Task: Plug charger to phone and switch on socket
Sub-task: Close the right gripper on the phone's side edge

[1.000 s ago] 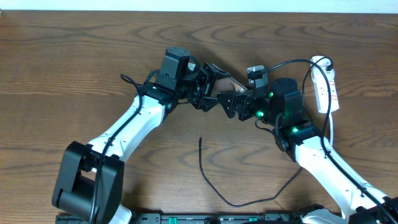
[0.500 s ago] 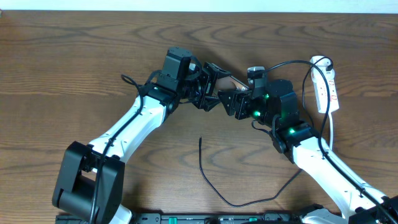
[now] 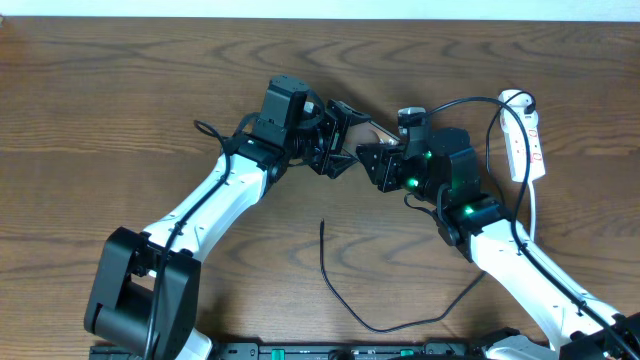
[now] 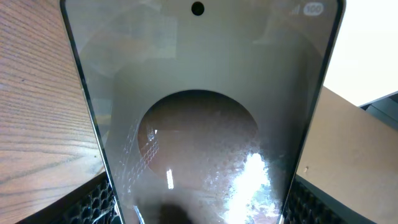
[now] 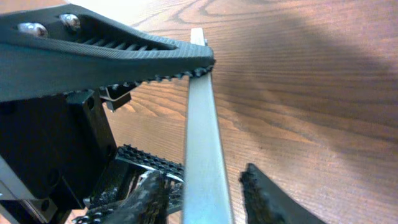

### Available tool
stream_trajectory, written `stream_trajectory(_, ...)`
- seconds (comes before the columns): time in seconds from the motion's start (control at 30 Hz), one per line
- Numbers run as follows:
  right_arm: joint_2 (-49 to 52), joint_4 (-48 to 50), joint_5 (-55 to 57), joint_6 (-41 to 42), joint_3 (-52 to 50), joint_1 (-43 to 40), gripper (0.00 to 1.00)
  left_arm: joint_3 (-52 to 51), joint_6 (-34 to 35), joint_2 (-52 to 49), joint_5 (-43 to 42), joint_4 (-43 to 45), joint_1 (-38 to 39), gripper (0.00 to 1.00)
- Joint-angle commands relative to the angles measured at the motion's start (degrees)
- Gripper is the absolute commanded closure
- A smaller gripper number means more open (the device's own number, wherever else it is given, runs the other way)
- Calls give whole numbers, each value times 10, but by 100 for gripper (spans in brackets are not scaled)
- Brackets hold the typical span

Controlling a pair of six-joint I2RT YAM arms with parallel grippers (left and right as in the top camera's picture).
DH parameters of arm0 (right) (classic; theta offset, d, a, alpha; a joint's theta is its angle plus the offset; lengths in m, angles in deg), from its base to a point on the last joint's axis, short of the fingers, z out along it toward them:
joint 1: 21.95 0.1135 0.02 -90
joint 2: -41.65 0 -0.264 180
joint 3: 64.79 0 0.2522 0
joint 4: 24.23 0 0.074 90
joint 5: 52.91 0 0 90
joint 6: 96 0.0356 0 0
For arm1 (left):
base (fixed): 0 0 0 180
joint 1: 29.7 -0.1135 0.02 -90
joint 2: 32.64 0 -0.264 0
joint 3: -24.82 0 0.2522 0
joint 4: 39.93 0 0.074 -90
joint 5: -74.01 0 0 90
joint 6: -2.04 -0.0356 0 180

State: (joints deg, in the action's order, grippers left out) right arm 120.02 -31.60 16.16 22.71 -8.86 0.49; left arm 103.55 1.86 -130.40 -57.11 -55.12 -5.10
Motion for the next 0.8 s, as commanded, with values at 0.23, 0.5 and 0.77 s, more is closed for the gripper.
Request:
stream_trajectory(0.23,4,-2,4,0,8,6,73,16,-2,13,18,7,2,93)
stream_trajectory(0.5,4,-2,4,0,8,6,83,16,-2,13,18,7,2,93)
stream_trajectory(0.77,4,-2,4,0,8,5,98,16,-2,13,18,6,2,92)
